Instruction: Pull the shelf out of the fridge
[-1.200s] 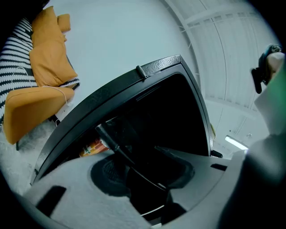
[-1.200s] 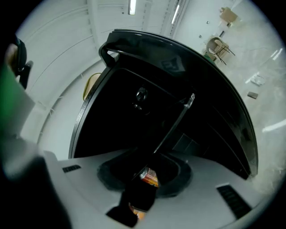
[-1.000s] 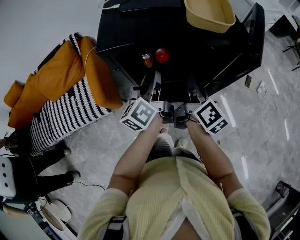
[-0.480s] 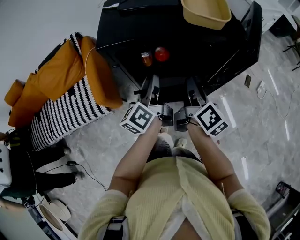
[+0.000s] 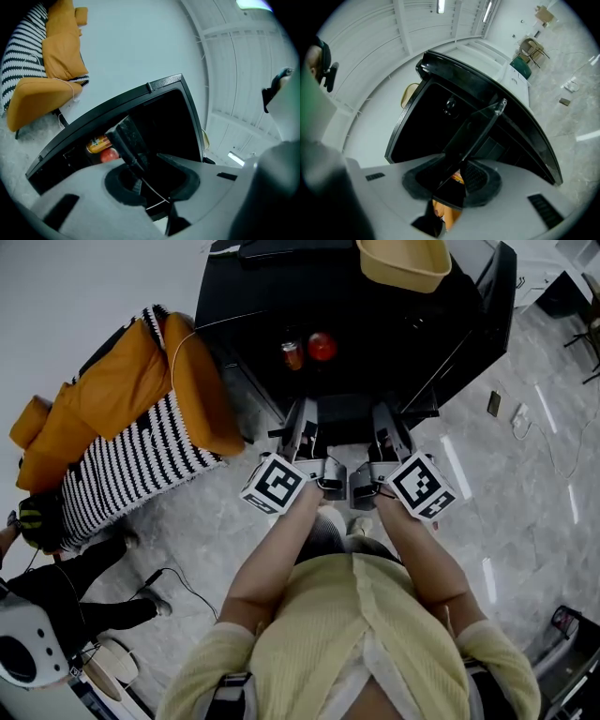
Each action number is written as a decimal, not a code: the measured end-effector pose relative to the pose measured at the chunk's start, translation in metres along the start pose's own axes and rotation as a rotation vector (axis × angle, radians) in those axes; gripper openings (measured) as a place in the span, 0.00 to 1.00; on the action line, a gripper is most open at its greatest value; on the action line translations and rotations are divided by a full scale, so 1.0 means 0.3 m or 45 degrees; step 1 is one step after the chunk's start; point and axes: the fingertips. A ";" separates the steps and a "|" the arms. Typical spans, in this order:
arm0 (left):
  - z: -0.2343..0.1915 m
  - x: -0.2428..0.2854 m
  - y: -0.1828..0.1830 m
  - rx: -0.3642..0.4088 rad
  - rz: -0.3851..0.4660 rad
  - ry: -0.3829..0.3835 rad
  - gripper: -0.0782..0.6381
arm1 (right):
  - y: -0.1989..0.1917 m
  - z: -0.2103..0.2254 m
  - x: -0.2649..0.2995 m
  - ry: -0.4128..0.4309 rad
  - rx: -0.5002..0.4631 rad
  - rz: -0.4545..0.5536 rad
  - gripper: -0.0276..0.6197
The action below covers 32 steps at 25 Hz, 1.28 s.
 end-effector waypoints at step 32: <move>0.120 -0.105 0.012 -0.056 -0.001 0.028 0.22 | 0.023 -0.082 -0.112 0.030 -0.020 -0.099 0.21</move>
Point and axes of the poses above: the fingertips, and each gripper's own axes: x forward along the fingers, z to its right, y out of its top, and after that the axes turned 1 degree about -y, right-handed
